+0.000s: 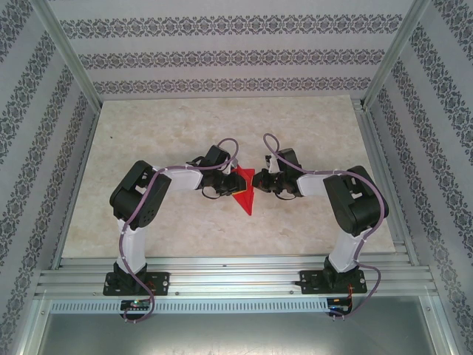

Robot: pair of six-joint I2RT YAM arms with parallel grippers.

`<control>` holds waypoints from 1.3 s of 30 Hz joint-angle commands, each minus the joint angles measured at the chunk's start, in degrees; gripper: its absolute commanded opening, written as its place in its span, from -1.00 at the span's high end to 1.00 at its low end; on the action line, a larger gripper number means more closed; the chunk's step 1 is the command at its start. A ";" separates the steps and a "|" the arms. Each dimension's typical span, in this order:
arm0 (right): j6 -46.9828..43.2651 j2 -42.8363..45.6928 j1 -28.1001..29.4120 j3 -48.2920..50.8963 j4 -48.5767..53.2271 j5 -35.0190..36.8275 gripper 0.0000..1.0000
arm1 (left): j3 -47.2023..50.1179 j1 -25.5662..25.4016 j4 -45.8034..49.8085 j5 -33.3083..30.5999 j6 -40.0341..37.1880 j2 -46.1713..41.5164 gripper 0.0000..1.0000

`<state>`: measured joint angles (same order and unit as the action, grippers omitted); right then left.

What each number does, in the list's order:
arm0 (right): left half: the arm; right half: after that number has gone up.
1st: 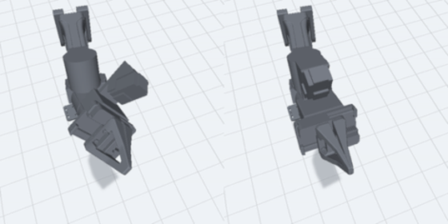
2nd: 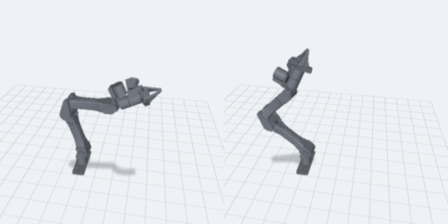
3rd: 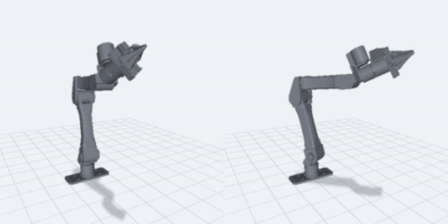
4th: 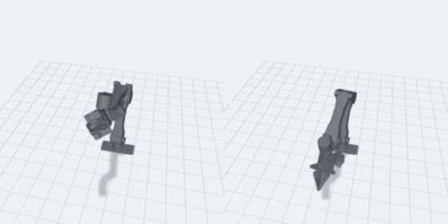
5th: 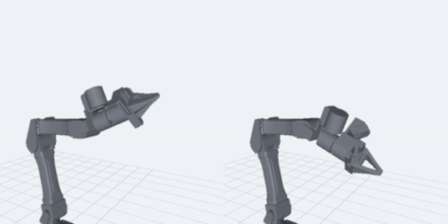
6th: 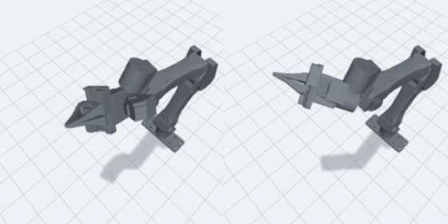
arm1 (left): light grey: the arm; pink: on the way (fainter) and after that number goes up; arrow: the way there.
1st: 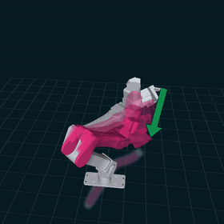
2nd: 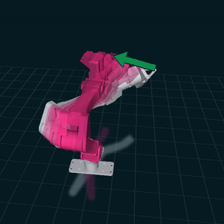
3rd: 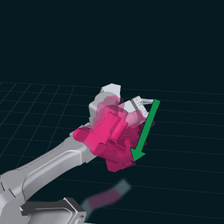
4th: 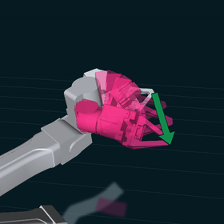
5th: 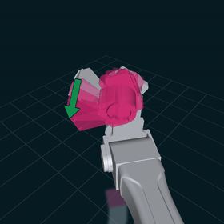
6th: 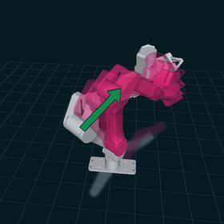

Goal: Fold a paper plane with a square sheet of paper (fold left side to right side)
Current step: Fourth fold the wing at the center of the table.

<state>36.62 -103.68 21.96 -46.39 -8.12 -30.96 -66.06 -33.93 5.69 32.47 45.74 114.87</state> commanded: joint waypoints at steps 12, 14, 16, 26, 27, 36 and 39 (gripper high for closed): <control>-3.60 -2.46 -1.04 -3.24 3.72 2.71 0.98 | -0.42 -0.77 0.81 -0.56 -0.76 1.32 0.53; -3.83 -2.75 -1.04 -3.52 4.31 2.84 0.98 | -0.38 -0.70 0.97 -0.48 -0.81 1.41 0.53; -4.01 -3.17 -0.99 -3.77 4.48 2.75 0.98 | -0.49 -0.70 0.98 -0.41 -0.89 1.50 0.53; -5.42 -5.12 -0.78 -4.87 8.62 3.98 0.99 | -1.13 -0.74 1.38 0.21 -1.74 -0.15 0.50; -5.54 -5.21 -0.69 -4.85 8.96 4.19 0.99 | -1.16 -0.77 1.42 0.38 -1.89 -0.74 0.47; -6.28 -5.57 0.38 -4.12 9.31 4.20 0.99 | -1.36 -0.62 2.73 -0.21 -3.64 -6.82 0.43; -6.21 -5.30 0.54 -4.15 9.26 4.19 0.99 | -0.97 -0.86 1.38 1.14 -3.35 -7.20 0.51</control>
<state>31.70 -107.04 21.74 -50.89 -1.54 -29.87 -66.06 -33.93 7.44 32.58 43.77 109.43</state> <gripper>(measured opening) 0.044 0.251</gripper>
